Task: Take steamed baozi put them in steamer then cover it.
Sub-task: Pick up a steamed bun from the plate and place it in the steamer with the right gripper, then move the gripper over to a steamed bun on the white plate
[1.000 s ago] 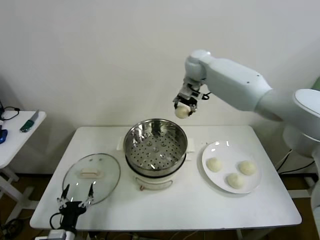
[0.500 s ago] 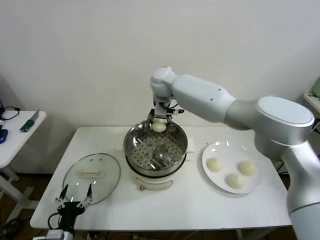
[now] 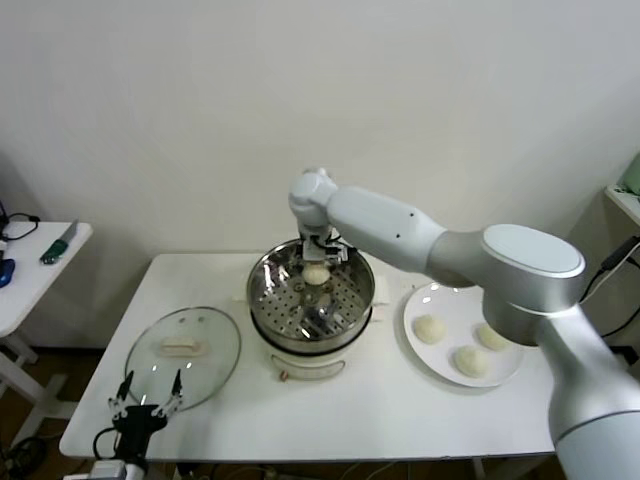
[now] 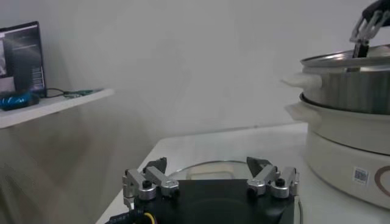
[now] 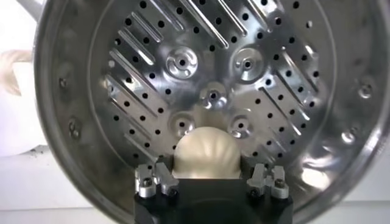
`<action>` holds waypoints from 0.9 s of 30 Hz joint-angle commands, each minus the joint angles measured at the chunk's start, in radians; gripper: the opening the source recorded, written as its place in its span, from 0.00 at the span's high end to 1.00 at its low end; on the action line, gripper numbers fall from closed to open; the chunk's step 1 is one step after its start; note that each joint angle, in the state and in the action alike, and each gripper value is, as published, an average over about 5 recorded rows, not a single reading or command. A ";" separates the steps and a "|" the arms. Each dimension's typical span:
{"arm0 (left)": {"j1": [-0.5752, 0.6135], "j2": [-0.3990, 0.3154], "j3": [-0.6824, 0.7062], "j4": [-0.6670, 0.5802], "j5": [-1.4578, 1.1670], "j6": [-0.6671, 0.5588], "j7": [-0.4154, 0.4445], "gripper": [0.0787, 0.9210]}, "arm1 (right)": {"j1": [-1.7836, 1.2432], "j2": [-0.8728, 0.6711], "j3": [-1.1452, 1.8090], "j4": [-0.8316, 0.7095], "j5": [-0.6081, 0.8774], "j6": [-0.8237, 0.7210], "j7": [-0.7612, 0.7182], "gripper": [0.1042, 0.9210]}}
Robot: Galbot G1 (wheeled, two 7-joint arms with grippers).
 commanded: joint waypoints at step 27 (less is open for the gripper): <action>0.016 -0.001 0.012 -0.042 0.009 0.021 -0.003 0.12 | 0.406 -0.419 -0.359 0.188 0.884 -0.579 0.104 0.12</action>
